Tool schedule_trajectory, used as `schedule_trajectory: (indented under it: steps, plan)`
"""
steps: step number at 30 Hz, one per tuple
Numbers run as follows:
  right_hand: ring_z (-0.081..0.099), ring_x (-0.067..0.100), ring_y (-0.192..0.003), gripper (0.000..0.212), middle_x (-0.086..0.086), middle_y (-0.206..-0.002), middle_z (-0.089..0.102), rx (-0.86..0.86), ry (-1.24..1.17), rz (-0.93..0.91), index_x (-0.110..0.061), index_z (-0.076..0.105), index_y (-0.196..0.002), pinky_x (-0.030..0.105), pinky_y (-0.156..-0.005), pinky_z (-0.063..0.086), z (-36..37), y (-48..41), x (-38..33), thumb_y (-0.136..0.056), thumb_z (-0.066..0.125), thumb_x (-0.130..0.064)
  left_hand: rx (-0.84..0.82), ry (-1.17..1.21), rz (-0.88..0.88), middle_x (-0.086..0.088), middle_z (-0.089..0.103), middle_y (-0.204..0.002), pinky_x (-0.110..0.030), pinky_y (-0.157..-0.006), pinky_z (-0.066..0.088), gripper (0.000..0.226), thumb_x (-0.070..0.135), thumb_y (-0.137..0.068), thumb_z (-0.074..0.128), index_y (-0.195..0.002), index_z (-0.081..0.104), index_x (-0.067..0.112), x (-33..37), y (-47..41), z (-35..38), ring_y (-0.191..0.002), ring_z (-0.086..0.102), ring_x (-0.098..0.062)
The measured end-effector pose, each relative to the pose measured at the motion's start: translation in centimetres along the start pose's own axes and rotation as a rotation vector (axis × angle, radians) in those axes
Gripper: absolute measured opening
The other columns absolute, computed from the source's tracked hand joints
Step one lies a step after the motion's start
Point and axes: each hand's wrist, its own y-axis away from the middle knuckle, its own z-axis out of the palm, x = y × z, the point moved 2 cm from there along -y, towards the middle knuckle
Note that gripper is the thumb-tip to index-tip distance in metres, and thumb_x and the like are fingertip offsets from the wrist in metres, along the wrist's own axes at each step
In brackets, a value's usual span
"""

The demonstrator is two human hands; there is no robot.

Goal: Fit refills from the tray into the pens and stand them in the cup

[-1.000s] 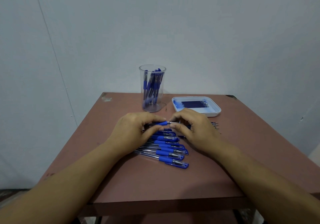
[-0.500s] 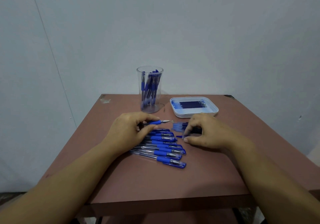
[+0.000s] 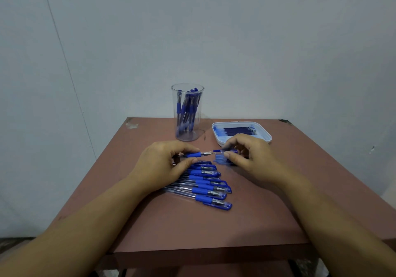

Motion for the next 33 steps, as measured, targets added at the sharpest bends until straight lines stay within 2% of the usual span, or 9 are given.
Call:
schedule_trajectory:
  steps: [4, 8, 12, 15, 18, 24, 27, 30, 33]
  plan:
    - [0.055, 0.015, -0.074, 0.023, -0.009, -0.089, 0.065, 0.030, -0.067, -0.037, -0.043, 0.061, -0.089, 0.030, -0.068, 0.048, 0.5, 0.1, -1.0, -0.089, 0.069, -0.021, -0.012, -0.007, 0.004, 0.023, 0.071, -0.091, -0.004, -0.066, 0.042, 0.034, 0.054, -0.084, 0.056, -0.107, 0.073, 0.035, 0.3, -0.1, 0.0, -0.073, 0.060, 0.006]
    - [0.059, 0.016, -0.077, 0.014, -0.011, -0.090, 0.068, 0.004, -0.121, -0.025, -0.037, 0.067, -0.095, 0.033, -0.072, 0.051, 1.3, 0.1, -1.2, -0.088, 0.070, -0.025, -0.005, 0.002, 0.009, 0.021, 0.072, -0.092, -0.016, -0.068, 0.051, 0.032, 0.053, -0.085, 0.058, -0.107, 0.073, 0.035, 0.4, -0.1, 0.1, -0.074, 0.059, 0.010]
    - [0.064, 0.013, -0.079, 0.012, -0.013, -0.089, 0.070, 0.021, -0.197, -0.006, -0.033, 0.070, -0.096, 0.032, -0.074, 0.055, 2.1, 0.1, -1.7, -0.084, 0.072, -0.032, -0.008, 0.004, 0.053, 0.016, 0.073, -0.094, -0.028, -0.068, 0.055, 0.031, 0.048, -0.087, 0.059, -0.109, 0.073, 0.032, 0.7, -0.1, 0.5, -0.078, 0.065, 0.000]
    - [0.068, 0.015, -0.084, 0.020, -0.008, -0.089, 0.072, 0.060, -0.251, 0.010, -0.029, 0.072, -0.096, 0.041, -0.078, 0.056, 2.3, 0.1, -1.8, -0.080, 0.071, -0.040, 0.016, 0.003, 0.070, 0.013, 0.074, -0.093, -0.028, -0.069, 0.056, 0.031, 0.044, -0.088, 0.059, -0.109, 0.074, 0.027, 0.8, 0.0, 0.7, -0.079, 0.066, -0.002]
    - [0.069, 0.016, -0.085, 0.020, -0.004, -0.088, 0.074, 0.077, -0.296, 0.015, -0.028, 0.073, -0.094, 0.045, -0.078, 0.056, 2.5, 0.1, -1.9, -0.078, 0.070, -0.040, 0.037, 0.011, 0.072, 0.012, 0.074, -0.091, -0.024, -0.068, 0.055, 0.030, 0.041, -0.088, 0.060, -0.108, 0.075, 0.025, 1.0, 0.1, 0.8, -0.078, 0.065, -0.001]
    - [0.069, 0.012, -0.086, 0.016, -0.005, -0.089, 0.074, 0.059, -0.285, 0.017, -0.022, 0.074, -0.095, 0.043, -0.080, 0.056, 2.6, 0.1, -1.9, -0.082, 0.073, -0.031, 0.028, 0.031, 0.057, 0.011, 0.073, -0.088, -0.016, -0.066, 0.051, 0.031, 0.041, -0.087, 0.060, -0.105, 0.075, 0.021, 1.2, 0.3, 0.6, -0.074, 0.062, 0.003]
    - [0.068, 0.012, -0.081, 0.011, -0.005, -0.086, 0.072, 0.070, -0.316, 0.010, -0.025, 0.073, -0.094, 0.040, -0.076, 0.057, 2.5, 0.1, -2.2, -0.084, 0.072, -0.029, 0.039, 0.087, 0.033, 0.016, 0.071, -0.088, -0.008, -0.068, 0.046, 0.025, 0.035, -0.087, 0.069, -0.107, 0.075, 0.020, 1.6, 0.0, 0.6, -0.075, 0.061, 0.008]
    - [0.064, 0.007, -0.075, 0.006, -0.007, -0.081, 0.070, 0.128, -0.504, 0.052, -0.020, 0.069, -0.092, 0.027, -0.070, 0.056, 2.4, -0.3, -2.8, -0.087, 0.071, -0.018, 0.089, 0.149, -0.003, 0.025, 0.066, -0.088, -0.005, -0.068, 0.042, 0.022, 0.018, -0.085, 0.074, -0.107, 0.074, 0.019, 2.2, -0.6, 0.7, -0.075, 0.061, 0.009]
    - [0.067, 0.010, -0.077, 0.013, -0.005, -0.077, 0.071, 0.186, -0.708, 0.160, -0.015, 0.062, -0.093, 0.022, -0.072, 0.056, 1.9, -1.3, -2.9, -0.086, 0.069, -0.007, 0.103, 0.132, -0.011, 0.028, 0.061, -0.094, -0.004, -0.070, 0.043, 0.034, 0.022, -0.084, 0.076, -0.116, 0.068, 0.021, 2.0, -1.3, 0.4, -0.081, 0.060, 0.009]
